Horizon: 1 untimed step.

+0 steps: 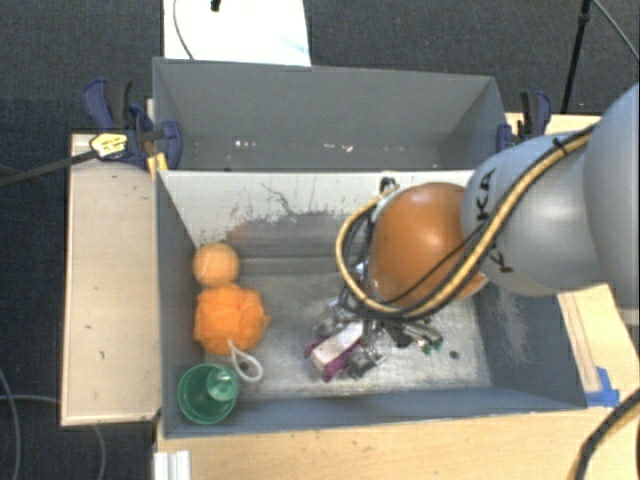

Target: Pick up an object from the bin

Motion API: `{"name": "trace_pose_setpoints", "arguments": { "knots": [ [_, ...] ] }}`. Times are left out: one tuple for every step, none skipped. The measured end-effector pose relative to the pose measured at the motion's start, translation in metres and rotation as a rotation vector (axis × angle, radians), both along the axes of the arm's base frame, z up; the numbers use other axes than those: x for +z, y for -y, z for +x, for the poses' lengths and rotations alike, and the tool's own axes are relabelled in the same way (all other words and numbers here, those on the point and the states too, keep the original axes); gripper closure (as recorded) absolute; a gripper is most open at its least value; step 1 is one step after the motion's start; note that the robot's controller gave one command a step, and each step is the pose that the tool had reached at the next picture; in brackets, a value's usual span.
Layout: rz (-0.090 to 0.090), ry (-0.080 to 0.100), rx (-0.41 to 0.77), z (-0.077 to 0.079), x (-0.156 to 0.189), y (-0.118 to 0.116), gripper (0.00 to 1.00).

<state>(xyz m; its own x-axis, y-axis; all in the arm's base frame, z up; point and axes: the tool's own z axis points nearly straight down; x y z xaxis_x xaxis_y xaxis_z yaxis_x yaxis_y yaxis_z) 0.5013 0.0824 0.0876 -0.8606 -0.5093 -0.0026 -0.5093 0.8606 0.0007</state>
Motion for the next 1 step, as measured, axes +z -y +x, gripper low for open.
{"name": "trace_pose_setpoints", "arguments": {
  "knots": [
    [-0.001,-0.006,-0.003,-0.0012,0.0154,0.0001,1.00]
  ]
}}
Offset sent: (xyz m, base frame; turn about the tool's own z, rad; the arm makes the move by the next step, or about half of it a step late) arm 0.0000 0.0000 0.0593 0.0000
